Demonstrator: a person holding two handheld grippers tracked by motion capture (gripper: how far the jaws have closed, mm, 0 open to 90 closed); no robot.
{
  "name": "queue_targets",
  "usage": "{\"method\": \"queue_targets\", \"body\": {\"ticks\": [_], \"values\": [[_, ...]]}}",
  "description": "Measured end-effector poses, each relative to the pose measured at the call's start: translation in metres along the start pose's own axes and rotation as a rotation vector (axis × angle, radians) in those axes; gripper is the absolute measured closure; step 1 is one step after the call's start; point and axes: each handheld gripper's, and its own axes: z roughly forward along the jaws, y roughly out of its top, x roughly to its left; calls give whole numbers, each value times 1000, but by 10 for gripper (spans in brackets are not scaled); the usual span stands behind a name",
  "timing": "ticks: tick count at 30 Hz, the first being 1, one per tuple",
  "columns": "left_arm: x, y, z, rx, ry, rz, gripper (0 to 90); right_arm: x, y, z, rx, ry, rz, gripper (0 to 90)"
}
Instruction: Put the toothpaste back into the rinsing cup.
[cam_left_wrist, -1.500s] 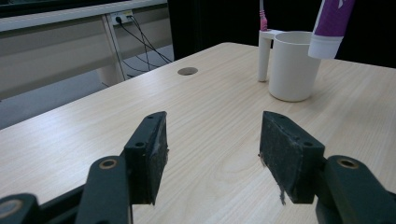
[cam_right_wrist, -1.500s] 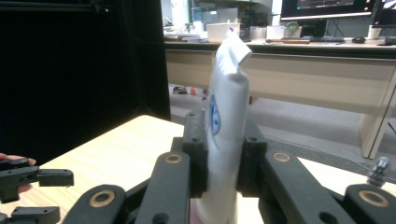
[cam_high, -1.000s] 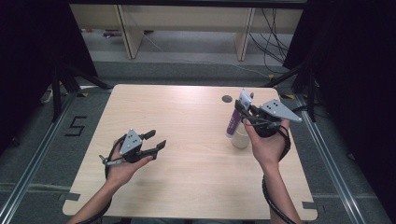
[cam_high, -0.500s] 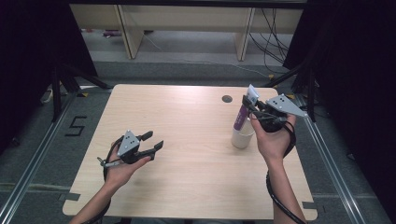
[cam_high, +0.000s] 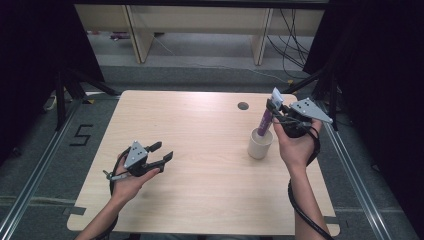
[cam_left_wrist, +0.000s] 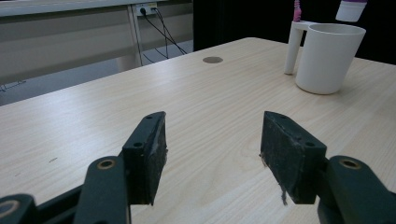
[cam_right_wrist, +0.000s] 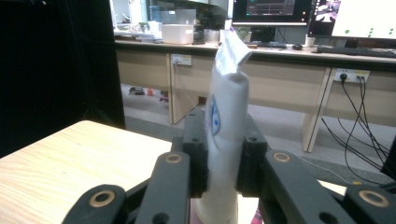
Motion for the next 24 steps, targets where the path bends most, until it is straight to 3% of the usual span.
{"method": "queue_targets", "body": {"ticks": [3, 11, 13, 15, 24], "values": [[0, -1, 1, -7, -4, -1, 407, 0, -1, 1, 10, -4, 15, 781], [0, -2, 0, -4, 1, -7, 407, -4, -8, 7, 8, -18, -6, 780], [0, -2, 0, -4, 1, -9, 407, -3, -8, 7, 13, -24, 8, 780], [0, -2, 0, -5, 1, -9, 407, -5, -11, 9, 13, -24, -10, 780], [0, -2, 0, -2, 1, -10, 406, -5, -16, 12, 33, -31, 0, 780]]}}
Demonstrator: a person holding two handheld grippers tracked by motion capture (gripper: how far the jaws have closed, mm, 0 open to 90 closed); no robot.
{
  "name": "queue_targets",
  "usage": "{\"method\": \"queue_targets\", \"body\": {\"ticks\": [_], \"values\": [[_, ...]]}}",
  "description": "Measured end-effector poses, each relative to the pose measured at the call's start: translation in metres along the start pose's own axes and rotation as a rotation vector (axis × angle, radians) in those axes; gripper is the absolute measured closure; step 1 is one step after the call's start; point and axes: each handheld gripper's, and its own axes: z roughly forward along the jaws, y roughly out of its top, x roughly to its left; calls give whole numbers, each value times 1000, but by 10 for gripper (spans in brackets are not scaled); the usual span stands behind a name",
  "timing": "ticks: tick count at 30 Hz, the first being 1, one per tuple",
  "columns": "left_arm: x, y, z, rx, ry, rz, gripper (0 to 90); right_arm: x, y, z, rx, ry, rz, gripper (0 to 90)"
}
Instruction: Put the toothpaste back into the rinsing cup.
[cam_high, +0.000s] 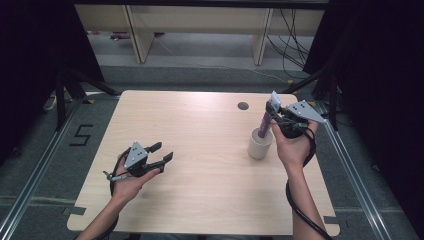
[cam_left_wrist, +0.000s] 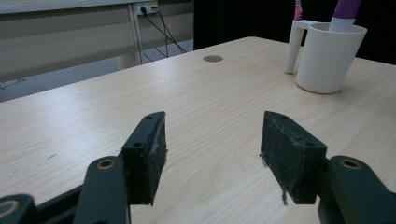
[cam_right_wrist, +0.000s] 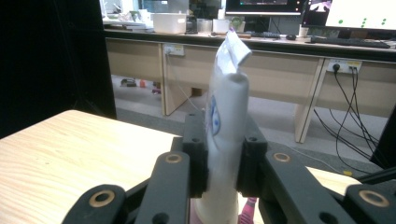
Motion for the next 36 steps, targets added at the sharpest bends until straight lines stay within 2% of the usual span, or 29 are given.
{"method": "queue_targets", "body": {"ticks": [1, 3, 4, 19, 21, 23, 25, 28, 36], "values": [[0, 0, 0, 0, 0, 1, 406, -1, -1, 1, 5, 0, -14, 780], [0, 0, 0, 0, 0, 0, 406, 0, -3, 2, 6, 0, -2, 780], [0, -1, 0, 1, -1, 2, 406, -1, -4, 4, 7, -7, -20, 780], [1, -1, 0, -2, 4, -1, 405, -3, -17, 12, 41, -22, -14, 779], [1, -2, 0, -2, 3, -2, 405, -4, -18, 14, 29, -27, -35, 779], [1, -2, 0, -1, 3, -5, 405, -3, -20, 14, 46, -24, -17, 779], [1, -2, 0, 1, 3, -4, 405, -4, -21, 14, 45, -27, -26, 779], [2, -2, 0, 0, 4, -6, 405, -3, -24, 15, 48, -34, -8, 779], [1, -1, 1, 2, 1, 0, 405, -5, -31, 20, 53, -27, -12, 779]]}}
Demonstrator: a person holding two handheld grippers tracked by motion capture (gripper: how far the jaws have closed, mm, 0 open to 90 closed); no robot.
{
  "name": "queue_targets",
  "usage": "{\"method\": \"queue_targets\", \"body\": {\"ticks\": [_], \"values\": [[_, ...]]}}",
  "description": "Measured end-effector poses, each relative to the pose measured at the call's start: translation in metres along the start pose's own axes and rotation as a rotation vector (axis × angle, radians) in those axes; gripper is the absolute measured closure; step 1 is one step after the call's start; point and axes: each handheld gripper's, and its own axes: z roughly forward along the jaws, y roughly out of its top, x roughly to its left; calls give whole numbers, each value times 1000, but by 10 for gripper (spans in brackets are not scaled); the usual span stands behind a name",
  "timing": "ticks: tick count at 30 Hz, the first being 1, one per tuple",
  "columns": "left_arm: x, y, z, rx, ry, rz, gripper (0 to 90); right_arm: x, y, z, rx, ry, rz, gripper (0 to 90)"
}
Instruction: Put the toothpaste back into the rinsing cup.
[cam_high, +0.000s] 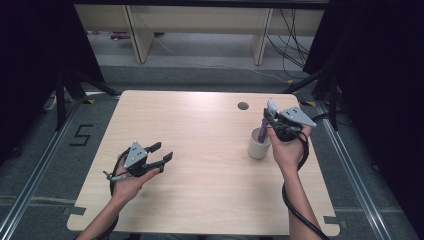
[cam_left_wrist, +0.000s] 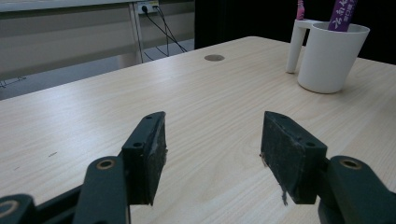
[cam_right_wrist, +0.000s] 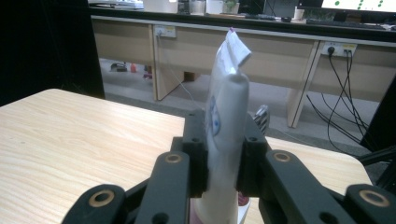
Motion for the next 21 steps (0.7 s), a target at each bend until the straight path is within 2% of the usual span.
{"method": "queue_targets", "body": {"ticks": [3, 6, 7, 10, 18, 19, 21], "values": [[-1, -1, 1, -9, -7, -7, 405, 0, -1, 1, 4, -8, -3, 779], [0, 0, 1, -10, -7, -8, 404, 1, -4, 1, 19, -15, 15, 779], [0, 0, 1, -9, -7, -7, 404, -1, -5, 3, 11, -13, -8, 779], [0, 0, 1, -7, -6, -5, 404, 0, -8, 4, 19, -12, 12, 779], [0, 0, 0, 2, 0, -3, 404, 0, -15, 8, 20, -16, 0, 778], [0, 0, 0, 3, 1, -3, 404, 1, -17, 8, 28, -18, 13, 778], [0, -1, 0, 4, 1, -7, 404, 0, -18, 9, 30, -18, -1, 778]]}}
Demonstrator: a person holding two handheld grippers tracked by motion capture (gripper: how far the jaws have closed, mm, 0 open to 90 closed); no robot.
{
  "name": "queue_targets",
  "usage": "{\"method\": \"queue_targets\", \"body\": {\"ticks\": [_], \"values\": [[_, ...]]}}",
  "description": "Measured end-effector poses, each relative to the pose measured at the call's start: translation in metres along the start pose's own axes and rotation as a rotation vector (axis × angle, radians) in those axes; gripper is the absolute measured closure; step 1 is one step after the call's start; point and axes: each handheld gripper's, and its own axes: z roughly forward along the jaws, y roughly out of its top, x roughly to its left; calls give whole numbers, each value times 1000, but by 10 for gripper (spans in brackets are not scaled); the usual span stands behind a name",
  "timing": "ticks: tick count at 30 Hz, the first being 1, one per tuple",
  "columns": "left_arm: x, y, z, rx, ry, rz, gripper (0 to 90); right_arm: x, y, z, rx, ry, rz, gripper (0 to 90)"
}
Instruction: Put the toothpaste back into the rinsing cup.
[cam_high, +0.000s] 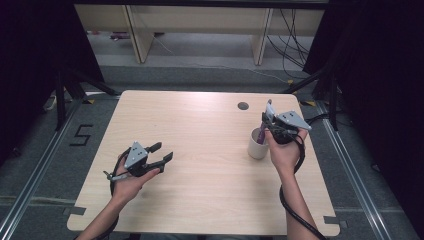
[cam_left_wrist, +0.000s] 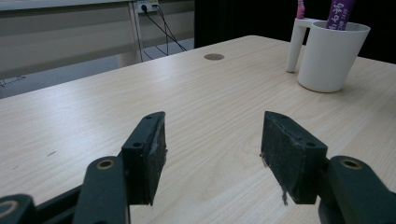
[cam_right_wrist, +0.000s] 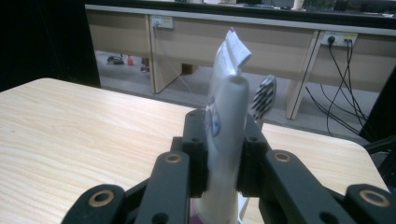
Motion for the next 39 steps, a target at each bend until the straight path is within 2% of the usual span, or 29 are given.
{"method": "queue_targets", "body": {"ticks": [3, 5, 6, 10, 11, 14, 17, 18, 27, 33, 37, 39], "values": [[0, 0, 0, 0, 0, -1, 403, 2, -4, 2, 7, -3, 23, 777], [1, 0, 0, -2, 0, -1, 403, 1, -4, 3, 7, -4, 15, 777], [1, -1, 0, -3, 0, -1, 403, 0, -5, 4, -1, -5, -4, 777], [0, -1, 0, -1, 1, -2, 403, 2, -9, 5, 7, -4, 24, 777], [1, -1, -1, -2, 1, -3, 403, 1, -10, 5, 13, -8, 10, 777], [0, -1, -1, -1, 1, -4, 403, 1, -11, 6, 10, -4, 9, 777], [1, -1, 0, -1, 1, -2, 403, 2, -12, 5, 20, -12, 26, 777], [1, -1, 0, -2, 1, -1, 403, 0, -13, 6, 9, -17, -2, 777], [0, -2, 0, -1, 0, -1, 403, 3, -17, 7, 21, -10, 14, 777], [0, -2, 0, 1, -1, -4, 403, 2, -18, 7, 21, -8, -1, 776], [0, -2, 0, 1, -1, -4, 403, 3, -19, 7, 11, -3, 10, 775], [0, -2, 0, 2, -1, -5, 403, 4, -19, 5, 13, -8, -7, 771]]}}
